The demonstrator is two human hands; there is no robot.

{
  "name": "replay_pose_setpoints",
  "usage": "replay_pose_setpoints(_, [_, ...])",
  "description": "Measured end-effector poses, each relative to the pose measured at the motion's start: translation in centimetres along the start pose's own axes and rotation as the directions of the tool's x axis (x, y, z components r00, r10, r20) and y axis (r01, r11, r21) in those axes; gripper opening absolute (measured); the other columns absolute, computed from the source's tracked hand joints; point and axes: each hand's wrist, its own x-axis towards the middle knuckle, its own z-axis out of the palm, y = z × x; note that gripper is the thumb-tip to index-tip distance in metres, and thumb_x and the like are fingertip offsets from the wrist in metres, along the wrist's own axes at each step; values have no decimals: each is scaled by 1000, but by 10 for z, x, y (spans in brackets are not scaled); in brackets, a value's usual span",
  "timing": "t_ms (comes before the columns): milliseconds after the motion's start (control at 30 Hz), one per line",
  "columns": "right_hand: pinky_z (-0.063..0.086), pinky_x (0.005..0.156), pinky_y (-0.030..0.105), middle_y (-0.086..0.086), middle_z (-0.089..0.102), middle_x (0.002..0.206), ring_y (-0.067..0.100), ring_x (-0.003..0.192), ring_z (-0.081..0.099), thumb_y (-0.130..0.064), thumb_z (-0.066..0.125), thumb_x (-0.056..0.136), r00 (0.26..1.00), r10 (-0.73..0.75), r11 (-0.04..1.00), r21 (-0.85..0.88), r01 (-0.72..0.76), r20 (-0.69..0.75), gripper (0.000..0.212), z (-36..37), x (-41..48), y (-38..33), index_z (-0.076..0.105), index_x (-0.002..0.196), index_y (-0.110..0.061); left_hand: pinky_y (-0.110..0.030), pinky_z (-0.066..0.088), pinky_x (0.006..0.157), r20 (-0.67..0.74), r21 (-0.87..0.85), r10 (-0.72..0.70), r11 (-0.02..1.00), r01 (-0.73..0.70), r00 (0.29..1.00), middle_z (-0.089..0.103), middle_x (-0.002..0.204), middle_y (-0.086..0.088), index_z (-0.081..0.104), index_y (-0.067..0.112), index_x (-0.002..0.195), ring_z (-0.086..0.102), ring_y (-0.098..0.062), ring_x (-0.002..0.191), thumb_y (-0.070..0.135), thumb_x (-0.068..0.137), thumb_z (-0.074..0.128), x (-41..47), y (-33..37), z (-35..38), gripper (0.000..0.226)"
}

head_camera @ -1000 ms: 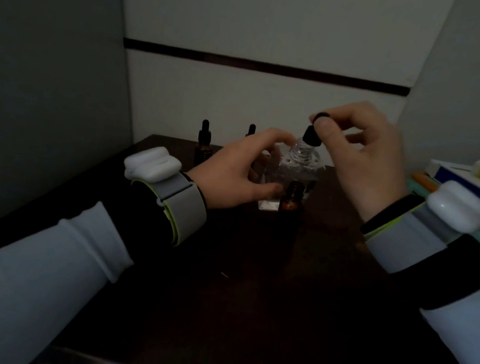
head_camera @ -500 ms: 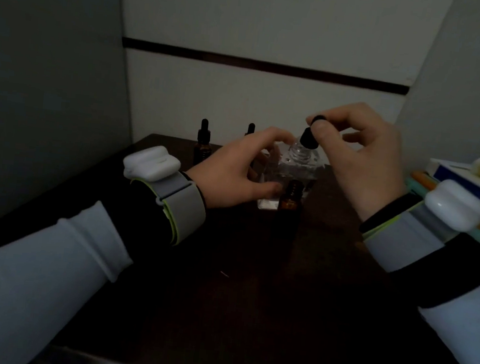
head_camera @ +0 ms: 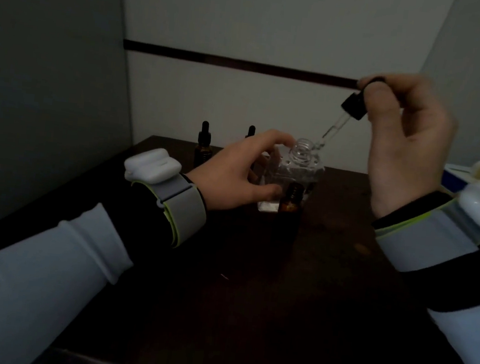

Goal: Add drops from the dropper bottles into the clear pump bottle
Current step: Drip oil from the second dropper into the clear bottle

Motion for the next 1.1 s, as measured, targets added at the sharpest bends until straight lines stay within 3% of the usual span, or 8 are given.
replay_pose_setpoints(133, [48,78,30,-2,64,85,13,87,62,-36,56,80,991,50,997,-68,-42,124,3,4,-7,4,58,79,-35,-25,50,79,-1,3,-4,1000,4,1000,53,118,0,38,41,120,57,-11,102,16,81,71,0,-1,1,57])
replay_pose_setpoints(367, [39,73,21,-12,59,78,9,83,58,-39,55,77,975,69,985,-167,-33,213,8,9,-12,12,53,70,-37,-28,51,79,-12,1,4,1000,-4,1000,53,118,-1,38,39,120,59,-12,100,15,81,71,1,-2,1,57])
replay_pose_setpoints(633, [43,77,28,3,67,86,18,92,62,-40,54,77,966,77,984,-174,-34,247,8,8,-13,11,54,70,-37,-25,51,79,-5,24,4,1000,-3,1000,53,119,-1,40,33,126,57,-11,102,17,81,71,1,-3,0,57])
replay_pose_setpoints(733, [43,77,26,1,66,86,15,90,61,-41,54,77,964,82,986,-160,-43,252,9,8,-12,10,57,73,-34,-25,51,78,-8,14,10,1000,-10,1000,53,119,-1,39,35,124,58,-12,101,16,81,71,1,-2,0,57])
replay_pose_setpoints(867, [48,80,37,4,67,86,21,92,62,-38,55,78,962,61,986,-166,-16,267,9,8,-13,10,55,69,-37,-24,52,78,-17,19,17,1000,-17,1000,54,118,0,38,39,121,57,-9,100,17,81,71,2,-4,1,57])
replay_pose_setpoints(1033, [47,81,35,2,68,88,20,94,62,-41,55,77,955,62,989,-148,-20,288,8,9,-12,11,56,70,-38,-26,52,80,-19,37,25,999,-24,1000,54,119,0,40,34,127,57,-11,104,18,81,71,4,-8,1,58])
replay_pose_setpoints(1100, [47,80,34,2,67,89,18,93,62,-40,56,79,972,46,993,-113,-20,233,5,6,-9,8,58,74,-38,-28,52,84,-21,62,28,998,-26,999,55,120,1,41,32,130,55,-10,108,20,81,71,4,-10,1,58])
